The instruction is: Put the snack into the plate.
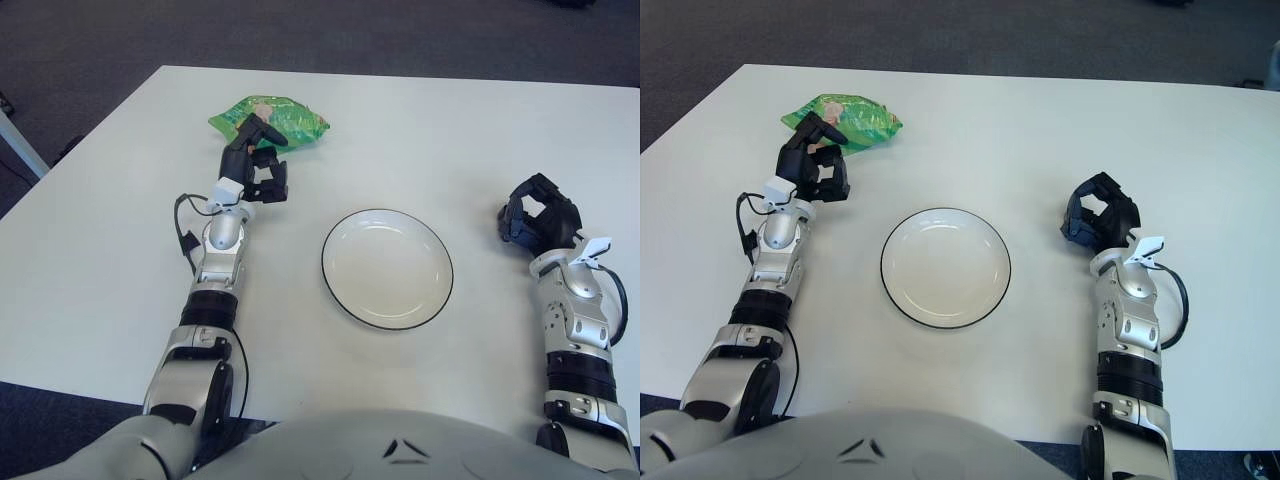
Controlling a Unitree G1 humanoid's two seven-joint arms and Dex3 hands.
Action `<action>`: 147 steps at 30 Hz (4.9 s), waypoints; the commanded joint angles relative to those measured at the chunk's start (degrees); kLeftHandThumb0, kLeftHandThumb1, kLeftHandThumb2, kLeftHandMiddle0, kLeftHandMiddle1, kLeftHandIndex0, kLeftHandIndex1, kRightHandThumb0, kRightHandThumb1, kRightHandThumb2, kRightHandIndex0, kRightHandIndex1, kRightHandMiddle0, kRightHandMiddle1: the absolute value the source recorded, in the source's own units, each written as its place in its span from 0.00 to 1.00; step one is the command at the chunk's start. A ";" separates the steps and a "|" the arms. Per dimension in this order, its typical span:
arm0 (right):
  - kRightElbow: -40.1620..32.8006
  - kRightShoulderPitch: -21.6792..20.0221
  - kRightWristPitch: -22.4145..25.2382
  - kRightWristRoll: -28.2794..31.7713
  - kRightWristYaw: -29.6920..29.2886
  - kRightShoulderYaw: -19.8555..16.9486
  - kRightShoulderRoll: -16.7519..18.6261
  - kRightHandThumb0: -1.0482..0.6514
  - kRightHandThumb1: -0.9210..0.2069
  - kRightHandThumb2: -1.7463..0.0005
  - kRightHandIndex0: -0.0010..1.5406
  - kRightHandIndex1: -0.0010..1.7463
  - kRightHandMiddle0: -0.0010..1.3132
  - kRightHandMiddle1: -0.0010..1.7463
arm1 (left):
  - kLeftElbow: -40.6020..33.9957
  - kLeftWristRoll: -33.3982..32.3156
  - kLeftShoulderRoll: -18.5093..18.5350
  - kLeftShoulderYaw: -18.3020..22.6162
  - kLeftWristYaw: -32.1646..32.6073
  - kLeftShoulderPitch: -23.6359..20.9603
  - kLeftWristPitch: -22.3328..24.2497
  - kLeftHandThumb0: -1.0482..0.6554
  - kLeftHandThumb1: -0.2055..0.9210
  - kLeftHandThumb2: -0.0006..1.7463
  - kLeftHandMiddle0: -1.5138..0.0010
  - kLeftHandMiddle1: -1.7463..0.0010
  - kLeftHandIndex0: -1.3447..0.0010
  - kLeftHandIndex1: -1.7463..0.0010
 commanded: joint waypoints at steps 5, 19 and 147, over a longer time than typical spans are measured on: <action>2.09 4.28 3.27 1.99 1.66 0.77 3.24 0.35 0.47 0.30 0.83 1.00 0.42 1.00 | 4.06 10.06 4.57 -1.47 8.20 0.83 -8.65 0.36 0.58 0.66 0.25 0.00 0.62 0.00; 1.80 3.61 6.55 3.68 2.56 0.64 2.84 0.34 0.49 0.28 0.82 1.00 0.44 1.00 | 3.96 21.44 11.19 -3.37 16.82 -7.75 -9.53 0.37 0.62 0.63 0.19 0.00 0.65 0.00; -0.49 5.72 8.57 2.71 8.80 3.30 -0.31 0.34 0.51 0.27 0.82 1.00 0.45 1.00 | 49.13 29.91 8.74 -32.51 2.51 -38.92 40.72 0.00 1.00 0.75 0.71 0.85 1.00 0.60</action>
